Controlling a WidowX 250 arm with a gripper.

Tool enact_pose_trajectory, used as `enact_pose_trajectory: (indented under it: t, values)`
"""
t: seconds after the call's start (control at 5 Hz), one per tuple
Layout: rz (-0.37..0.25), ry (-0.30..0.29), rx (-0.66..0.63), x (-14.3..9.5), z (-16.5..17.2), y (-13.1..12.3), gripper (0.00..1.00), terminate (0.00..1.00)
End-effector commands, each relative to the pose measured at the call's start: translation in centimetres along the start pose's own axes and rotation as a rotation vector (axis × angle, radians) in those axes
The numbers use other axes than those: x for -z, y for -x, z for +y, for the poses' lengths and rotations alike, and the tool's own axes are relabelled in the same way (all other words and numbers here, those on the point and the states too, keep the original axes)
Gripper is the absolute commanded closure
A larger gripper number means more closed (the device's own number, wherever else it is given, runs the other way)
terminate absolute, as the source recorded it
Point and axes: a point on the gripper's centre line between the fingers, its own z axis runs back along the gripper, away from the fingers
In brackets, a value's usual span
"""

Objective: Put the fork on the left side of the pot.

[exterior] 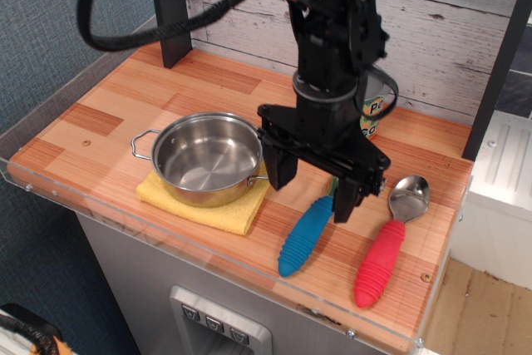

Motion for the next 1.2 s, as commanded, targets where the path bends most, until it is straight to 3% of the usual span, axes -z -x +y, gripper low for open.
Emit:
enact_pose_trajectory:
  t: [0.0,0.8,1.0]
  values:
    - [-0.015,-0.02,0.019,0.9,-0.4,-0.1,0.0,0.0]
    - [-0.007,-0.049,-0.001,3.8,0.2,-0.2,0.0,0.0]
    - [-0.007,-0.061,0.009,4.1,0.1,-0.2,1.0,0.0]
